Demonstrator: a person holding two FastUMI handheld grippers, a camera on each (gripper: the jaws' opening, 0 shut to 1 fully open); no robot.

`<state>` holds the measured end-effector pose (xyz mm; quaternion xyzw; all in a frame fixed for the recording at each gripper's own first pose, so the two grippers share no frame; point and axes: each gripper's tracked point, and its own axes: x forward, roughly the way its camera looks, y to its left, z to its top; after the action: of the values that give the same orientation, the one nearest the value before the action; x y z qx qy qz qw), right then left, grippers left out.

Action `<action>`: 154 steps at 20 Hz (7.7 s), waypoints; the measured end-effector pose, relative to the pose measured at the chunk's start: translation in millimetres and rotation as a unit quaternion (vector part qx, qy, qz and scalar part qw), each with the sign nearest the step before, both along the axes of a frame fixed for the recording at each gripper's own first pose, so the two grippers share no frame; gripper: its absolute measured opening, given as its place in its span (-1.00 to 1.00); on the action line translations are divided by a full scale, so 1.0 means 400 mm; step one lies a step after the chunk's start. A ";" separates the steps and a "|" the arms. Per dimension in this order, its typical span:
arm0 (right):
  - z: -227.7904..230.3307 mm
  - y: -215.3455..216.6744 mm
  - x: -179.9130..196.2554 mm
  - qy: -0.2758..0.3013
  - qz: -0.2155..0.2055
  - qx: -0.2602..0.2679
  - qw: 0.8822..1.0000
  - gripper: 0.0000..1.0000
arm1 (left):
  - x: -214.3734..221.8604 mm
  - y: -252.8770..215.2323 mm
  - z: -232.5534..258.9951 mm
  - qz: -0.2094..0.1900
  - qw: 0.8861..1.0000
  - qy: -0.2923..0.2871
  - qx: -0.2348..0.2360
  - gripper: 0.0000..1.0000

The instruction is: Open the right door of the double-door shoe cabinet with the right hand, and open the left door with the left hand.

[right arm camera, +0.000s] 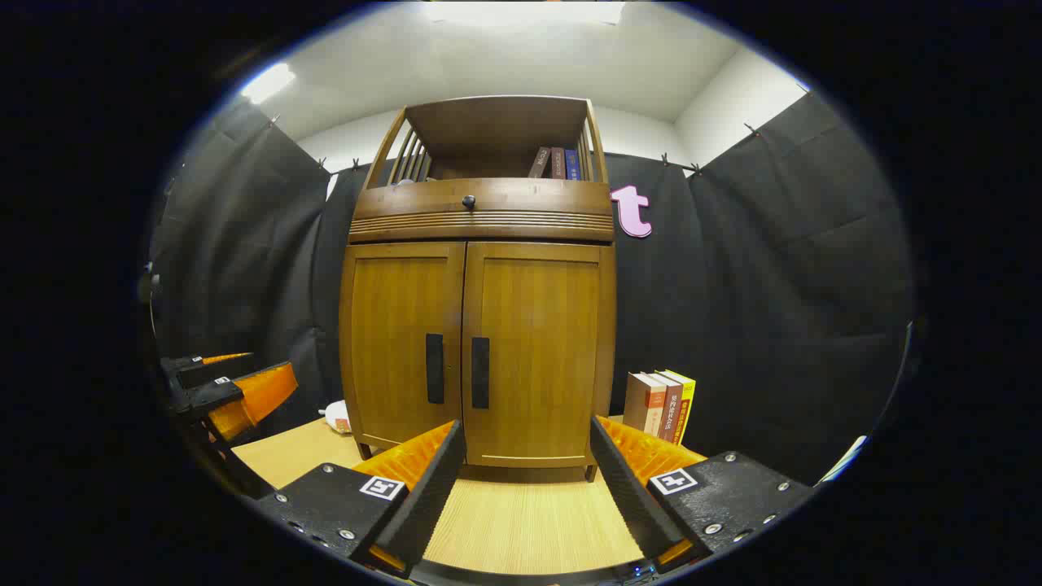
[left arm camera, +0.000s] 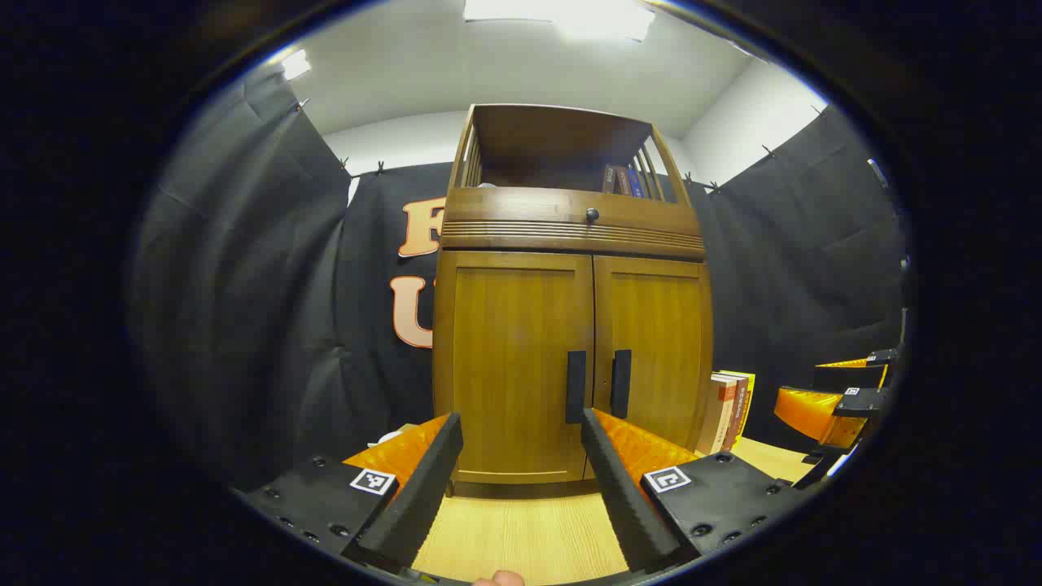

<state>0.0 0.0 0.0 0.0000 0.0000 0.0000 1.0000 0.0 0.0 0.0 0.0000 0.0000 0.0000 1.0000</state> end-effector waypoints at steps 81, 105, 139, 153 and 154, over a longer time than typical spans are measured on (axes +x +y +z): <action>-0.105 -0.009 0.366 0.032 0.082 0.016 0.996 -0.39 | 0.038 -0.066 -0.041 -0.012 0.999 0.028 0.020 0.87; -0.152 -0.527 0.174 0.063 -0.060 -0.006 0.996 -0.87 | 0.041 -0.146 -0.115 -0.028 0.998 0.064 0.006 0.91; -0.059 -0.197 0.082 0.037 0.006 0.012 0.999 0.96 | 0.389 -0.224 -0.036 -0.075 0.996 0.050 -0.021 0.87; -0.073 -0.270 0.039 0.045 -0.028 0.015 0.999 0.96 | 0.683 -0.179 -0.168 -0.017 0.998 0.062 0.024 0.87; -0.072 -0.273 0.039 0.045 -0.029 0.016 0.998 0.96 | 0.689 -0.172 -0.169 -0.018 0.997 0.064 0.025 0.84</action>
<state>15.7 -109.0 -28.8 0.0163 0.0454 -0.0287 0.9984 275.6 -68.8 -67.7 0.0252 0.0638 -0.0180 0.9975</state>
